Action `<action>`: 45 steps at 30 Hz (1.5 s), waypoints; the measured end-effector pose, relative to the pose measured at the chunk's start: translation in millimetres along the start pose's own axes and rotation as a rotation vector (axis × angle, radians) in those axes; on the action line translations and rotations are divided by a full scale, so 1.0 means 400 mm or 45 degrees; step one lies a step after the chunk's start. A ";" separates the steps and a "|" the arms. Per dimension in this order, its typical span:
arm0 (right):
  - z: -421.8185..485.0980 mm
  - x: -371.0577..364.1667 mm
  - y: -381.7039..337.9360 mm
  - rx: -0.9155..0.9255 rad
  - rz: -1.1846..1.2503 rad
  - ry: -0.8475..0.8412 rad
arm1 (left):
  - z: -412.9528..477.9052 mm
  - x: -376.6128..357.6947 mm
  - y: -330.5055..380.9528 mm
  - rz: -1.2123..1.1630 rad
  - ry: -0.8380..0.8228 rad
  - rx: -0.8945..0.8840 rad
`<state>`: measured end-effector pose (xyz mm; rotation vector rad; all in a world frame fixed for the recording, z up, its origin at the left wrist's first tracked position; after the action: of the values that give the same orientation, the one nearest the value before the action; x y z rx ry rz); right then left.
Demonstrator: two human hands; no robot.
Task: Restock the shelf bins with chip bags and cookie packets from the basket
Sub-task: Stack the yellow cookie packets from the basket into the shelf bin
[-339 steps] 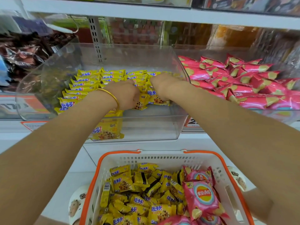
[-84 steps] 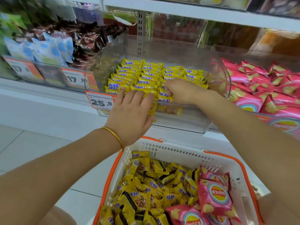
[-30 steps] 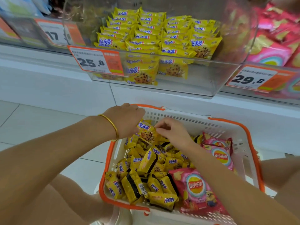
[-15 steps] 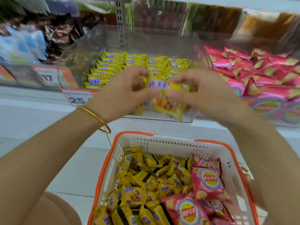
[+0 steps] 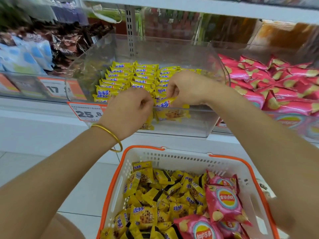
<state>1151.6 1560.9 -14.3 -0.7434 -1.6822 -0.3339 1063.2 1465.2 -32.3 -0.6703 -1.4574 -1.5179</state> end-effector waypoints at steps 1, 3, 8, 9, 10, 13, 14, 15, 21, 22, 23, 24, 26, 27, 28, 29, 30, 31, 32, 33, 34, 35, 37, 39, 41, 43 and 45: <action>0.009 -0.012 -0.003 0.001 -0.034 -0.041 | 0.001 -0.002 -0.001 0.005 0.001 -0.017; 0.029 -0.034 -0.001 -0.012 -0.084 -0.096 | 0.001 -0.002 -0.002 -0.004 0.004 -0.048; 0.056 -0.060 0.016 -0.075 -0.208 -0.260 | -0.015 0.003 0.006 -0.023 0.051 -0.087; 0.053 -0.059 0.018 -0.073 -0.193 -0.287 | -0.022 0.012 0.010 -0.007 0.091 -0.100; 0.045 -0.056 0.020 -0.074 -0.130 -0.310 | -0.033 0.024 0.016 0.027 0.151 -0.127; -0.002 -0.021 0.031 -0.087 0.113 -0.216 | -0.075 0.054 0.042 0.087 0.322 -0.266; -0.026 0.000 0.032 -0.071 0.127 -0.084 | -0.091 0.054 0.047 0.063 0.329 -0.306; -0.057 0.023 0.029 -0.043 0.144 0.102 | -0.107 0.046 0.052 0.037 0.303 -0.338; -0.174 -0.205 -0.055 0.119 0.567 0.155 | -0.169 -0.111 -0.014 0.255 -0.317 -0.221; -0.149 -0.319 -0.073 0.074 0.522 -0.099 | -0.175 -0.135 -0.034 0.327 -0.433 -0.168; -0.126 -0.440 -0.090 0.035 0.465 -0.338 | -0.179 -0.153 -0.048 0.380 -0.527 -0.124; -0.104 -0.556 -0.099 0.003 0.422 -0.528 | -0.182 -0.164 -0.058 0.402 -0.582 -0.094; -0.072 -0.741 -0.092 -0.113 0.377 -0.711 | -0.186 -0.172 -0.067 0.410 -0.617 -0.059; -0.062 -0.805 -0.077 -0.190 0.383 -0.722 | -0.186 -0.173 -0.069 0.409 -0.617 -0.052; -0.055 -0.858 -0.060 -0.258 0.397 -0.715 | -0.186 -0.174 -0.070 0.406 -0.615 -0.053; -0.051 -0.900 -0.047 -0.293 0.406 -0.724 | -0.184 -0.174 -0.069 0.399 -0.609 -0.059; -0.051 -0.930 -0.044 -0.293 0.410 -0.739 | -0.183 -0.175 -0.068 0.392 -0.607 -0.063; -0.050 -0.949 -0.042 -0.284 0.415 -0.736 | -0.181 -0.176 -0.066 0.388 -0.610 -0.066; -0.050 -0.955 -0.041 -0.270 0.422 -0.707 | -0.178 -0.179 -0.065 0.390 -0.617 -0.069; -0.047 -0.956 -0.037 -0.255 0.419 -0.660 | -0.175 -0.183 -0.063 0.395 -0.625 -0.074; -0.043 -0.947 -0.034 -0.239 0.411 -0.608 | -0.173 -0.188 -0.061 0.398 -0.631 -0.077; -0.040 -0.933 -0.030 -0.232 0.419 -0.568 | -0.171 -0.193 -0.059 0.401 -0.640 -0.074; -0.044 -0.886 -0.011 -0.278 0.619 -0.498 | -0.166 -0.203 -0.060 0.428 -0.668 -0.070; -0.063 -0.828 0.018 -0.370 1.089 -0.452 | -0.163 -0.215 -0.063 0.465 -0.705 -0.065; -0.097 -0.764 0.040 -0.401 1.596 -0.424 | -0.161 -0.230 -0.068 0.476 -0.749 -0.049; -0.133 -0.701 0.055 -0.370 1.966 -0.395 | -0.158 -0.251 -0.069 0.447 -0.812 -0.022; -0.162 -0.650 0.060 -0.315 2.163 -0.387 | -0.157 -0.275 -0.061 0.323 -0.906 0.031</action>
<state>1239.7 1464.9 -249.6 -2.1401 -0.7501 0.8122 1103.5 1427.7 -149.0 -1.4197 -1.8058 -1.1024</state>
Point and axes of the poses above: each hand's wrist, its own z-axis towards the middle knuckle, its own x-axis out of the back of the hand, y = z × x, the point moved 7 cm from there along z, towards the middle knuckle, and after that the axes turned 9 degrees about -y, right-handed, at the moved point
